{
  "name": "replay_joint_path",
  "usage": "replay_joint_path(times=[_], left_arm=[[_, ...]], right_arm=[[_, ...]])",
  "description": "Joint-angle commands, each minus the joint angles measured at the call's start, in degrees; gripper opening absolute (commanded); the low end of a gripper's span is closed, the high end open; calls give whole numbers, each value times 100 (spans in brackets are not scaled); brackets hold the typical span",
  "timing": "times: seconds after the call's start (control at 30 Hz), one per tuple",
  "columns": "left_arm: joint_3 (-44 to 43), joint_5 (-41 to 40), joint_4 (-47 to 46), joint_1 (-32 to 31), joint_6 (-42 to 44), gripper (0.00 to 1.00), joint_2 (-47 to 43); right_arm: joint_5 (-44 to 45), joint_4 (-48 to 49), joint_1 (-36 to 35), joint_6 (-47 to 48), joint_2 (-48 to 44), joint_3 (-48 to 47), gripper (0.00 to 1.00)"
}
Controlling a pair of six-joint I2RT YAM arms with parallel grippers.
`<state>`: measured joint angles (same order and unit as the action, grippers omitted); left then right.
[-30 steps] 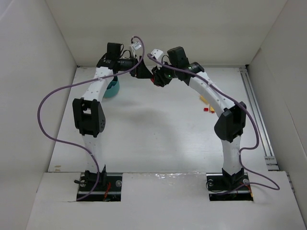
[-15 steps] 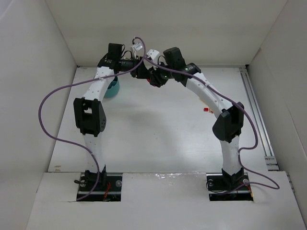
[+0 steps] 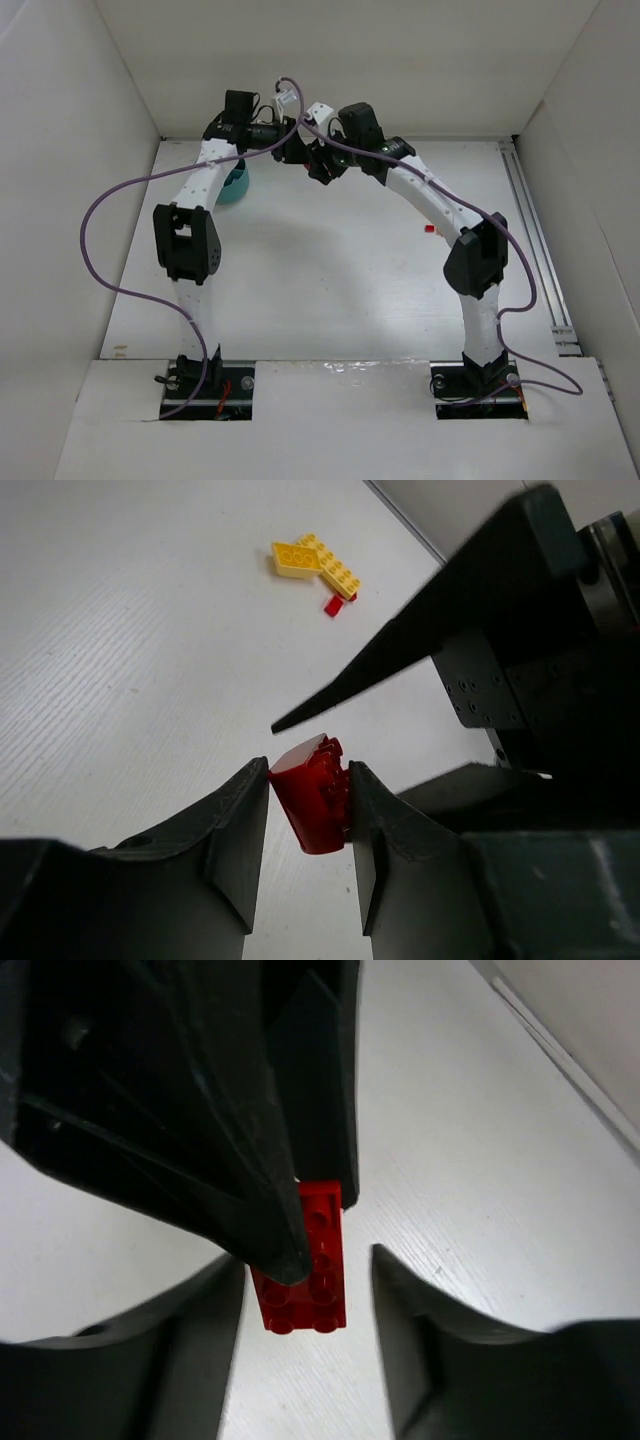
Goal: Sort the legos into containers by color
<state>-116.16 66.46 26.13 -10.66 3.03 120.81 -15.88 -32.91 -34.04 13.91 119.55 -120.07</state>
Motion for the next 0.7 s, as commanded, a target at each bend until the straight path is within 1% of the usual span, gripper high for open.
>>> replay_joint_path(times=[0.0,0.03,0.07,0.1,0.13,0.2,0.23,0.27,0.33,0.37,0.4,0.47,0.5,0.53,0.57,0.6,0.67], left_arm=[[206,-27,-89,308,189,0,-487],[521,-158,-204,414,24,0,-602],[724,-238,-361,537,-82,0,-742],[944,-334,-528,808,-179,0,-1048],[1355,-457,-817,950,-249,0,-1208],[1744,-861,-1074,1214,-373,0,-1533],[1902,-1036,-1249,1467,-373,0,-1804],[2226,-1386,-1346,1592,-443,0,-1937],[2562,-1748,-1610,1899,-688,0,-2314],[2868,-1976,-1863,1979,-803,0,-2430],[3010,-2448,-1988,2049,-1056,0,-2640],[3343,-2943,-2356,2120,-1295,0,-2808],[3406,-3494,-2428,2120,-1383,0,-2870],[3459,-3734,-2507,2120,-1497,0,-2870],[3460,-3997,-2560,2120,-1620,0,-2923],[3460,-4479,-2560,2120,-1795,0,-2923],[3389,-4886,-2499,2067,-1972,0,-2853]], right_arm=[[182,768,90,-432,-571,420,62],[182,899,152,-520,-651,580,72],[182,952,291,-599,-748,755,76],[182,1014,371,-765,-931,1123,79],[182,1136,468,-872,-1029,1309,83],[182,1208,758,-1056,-1187,1661,84],[182,1208,854,-1153,-1310,1941,84],[182,1260,942,-1232,-1311,2083,84],[182,1260,1197,-1356,-1390,2364,85],[182,1260,1268,-1443,-1390,2435,85],[182,1260,1373,-1444,-1390,2549,85],[182,1260,1452,-1514,-1390,2628,85],[182,1260,1453,-1514,-1390,2629,85],[182,1260,1505,-1514,-1390,2629,85],[182,1260,1506,-1514,-1390,2681,85],[182,1260,1558,-1566,-1338,2682,85],[182,1199,1559,-1567,-1277,2620,85]])
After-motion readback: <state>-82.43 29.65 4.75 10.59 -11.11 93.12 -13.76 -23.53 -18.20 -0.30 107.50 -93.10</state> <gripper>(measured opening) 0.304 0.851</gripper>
